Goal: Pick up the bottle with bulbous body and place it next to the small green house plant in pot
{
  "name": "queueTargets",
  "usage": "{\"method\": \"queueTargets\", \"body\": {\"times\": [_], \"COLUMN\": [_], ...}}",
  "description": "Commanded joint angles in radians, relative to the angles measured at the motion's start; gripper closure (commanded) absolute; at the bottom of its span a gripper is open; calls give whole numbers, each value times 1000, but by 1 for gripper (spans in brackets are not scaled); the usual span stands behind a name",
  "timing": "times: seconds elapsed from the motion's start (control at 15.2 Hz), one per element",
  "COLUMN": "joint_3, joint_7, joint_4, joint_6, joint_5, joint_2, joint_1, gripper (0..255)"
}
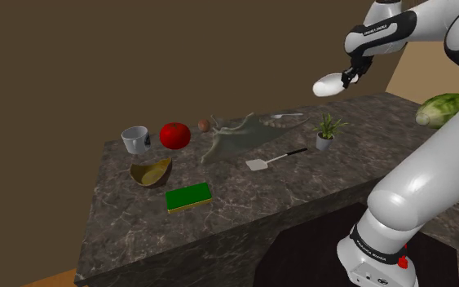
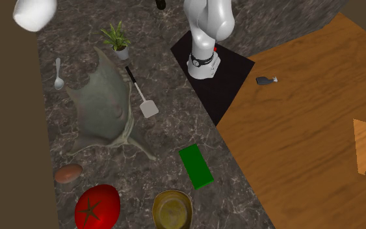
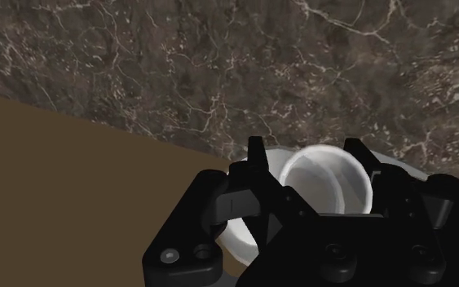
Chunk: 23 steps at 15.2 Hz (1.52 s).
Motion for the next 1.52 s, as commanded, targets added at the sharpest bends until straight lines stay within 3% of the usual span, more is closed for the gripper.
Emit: {"method": "queueTargets", "body": {"times": [0.0, 0.79, 1.45], "joint_3": [-4, -31, -54], "joint_7": [1, -2, -33], "joint_4": [-20, -134, -208], "joint_6": [27, 194, 337], "joint_5": [1, 21, 80], "joint_2": [7, 67, 150], "joint_1": [-1, -3, 1], "gripper": [255, 255, 255]}}
